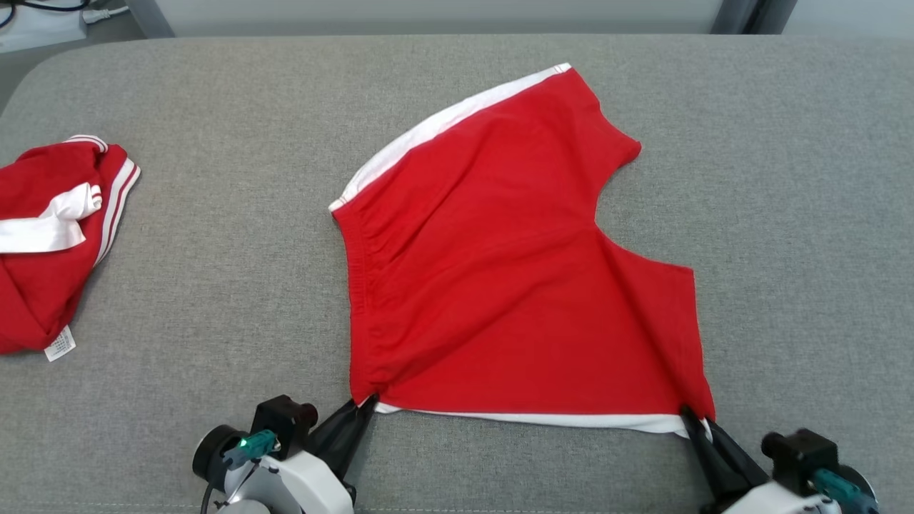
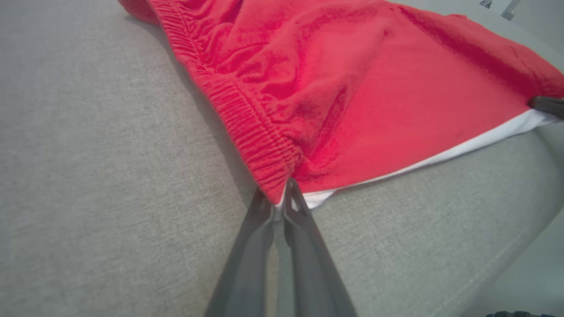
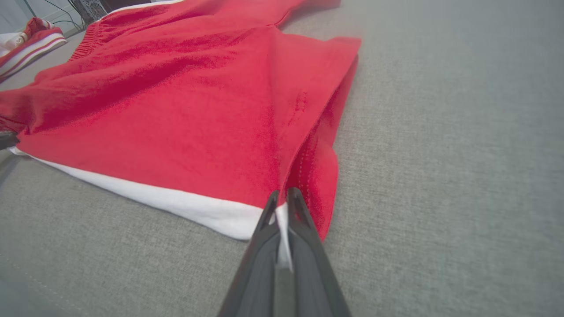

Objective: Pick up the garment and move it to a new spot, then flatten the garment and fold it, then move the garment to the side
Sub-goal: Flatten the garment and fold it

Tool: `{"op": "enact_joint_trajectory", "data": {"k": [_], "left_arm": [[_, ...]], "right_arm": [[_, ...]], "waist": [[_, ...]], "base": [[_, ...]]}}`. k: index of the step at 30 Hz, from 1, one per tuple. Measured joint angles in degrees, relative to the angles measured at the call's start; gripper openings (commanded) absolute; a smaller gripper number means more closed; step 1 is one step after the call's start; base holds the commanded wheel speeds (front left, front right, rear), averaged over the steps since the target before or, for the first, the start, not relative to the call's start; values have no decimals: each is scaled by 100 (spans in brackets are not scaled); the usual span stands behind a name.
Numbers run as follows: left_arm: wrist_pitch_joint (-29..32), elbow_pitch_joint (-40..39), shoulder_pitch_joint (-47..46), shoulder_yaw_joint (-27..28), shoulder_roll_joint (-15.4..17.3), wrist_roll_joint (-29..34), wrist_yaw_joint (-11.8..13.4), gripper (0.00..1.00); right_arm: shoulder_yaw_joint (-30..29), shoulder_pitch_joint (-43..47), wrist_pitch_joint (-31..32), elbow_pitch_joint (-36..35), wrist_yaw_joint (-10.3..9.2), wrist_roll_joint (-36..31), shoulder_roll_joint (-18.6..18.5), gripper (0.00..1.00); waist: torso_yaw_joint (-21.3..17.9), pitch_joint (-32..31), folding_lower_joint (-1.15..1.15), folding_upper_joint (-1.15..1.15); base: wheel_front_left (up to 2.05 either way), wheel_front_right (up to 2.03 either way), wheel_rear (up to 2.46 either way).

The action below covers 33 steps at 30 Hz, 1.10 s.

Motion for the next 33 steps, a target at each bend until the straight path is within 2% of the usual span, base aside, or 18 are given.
{"op": "enact_joint_trajectory", "data": {"k": [5, 12, 17, 20, 23, 27, 33], "left_arm": [[165, -253, 224, -70, 99, -26, 38, 0], [491, -945, 859, -116, 447, -102, 330, 0], [681, -1441, 1108, -116, 635, -146, 516, 0], [871, -1797, 1100, -67, 722, -210, 576, 0], [992, -1949, 1022, -33, 730, -255, 572, 0], [1131, -1979, 538, 78, 670, -474, 393, 0], [1185, -1792, -324, 253, 420, -602, 175, 0]], "right_arm": [[-243, 545, 0, -365, 0, 45, -18, 0], [-603, 1461, 30, -1062, 0, 86, 89, 0], [-875, 1935, 369, -1708, 0, 42, 169, 0], [-1131, 1941, 778, -2190, 0, -18, 140, 0], [-1260, 1493, 1005, -2363, 0, -2, -10, 0], [-1206, 364, 1263, -2334, 1, 104, -341, 0], [-721, -1467, 1551, -1690, 0, 332, -821, 0]], "waist": [[29, -112, 0, 0], [53, -184, 0, 0], [40, -115, 0, 0], [52, 11, 0, 0], [107, 132, 0, 0], [260, 276, 0, 0], [527, 562, 0, 0]], "base": [[0, 0, 0], [0, 0, 0], [0, 0, 0], [0, 0, 0], [0, 0, 0], [0, 0, 0], [0, 0, 0]]}}
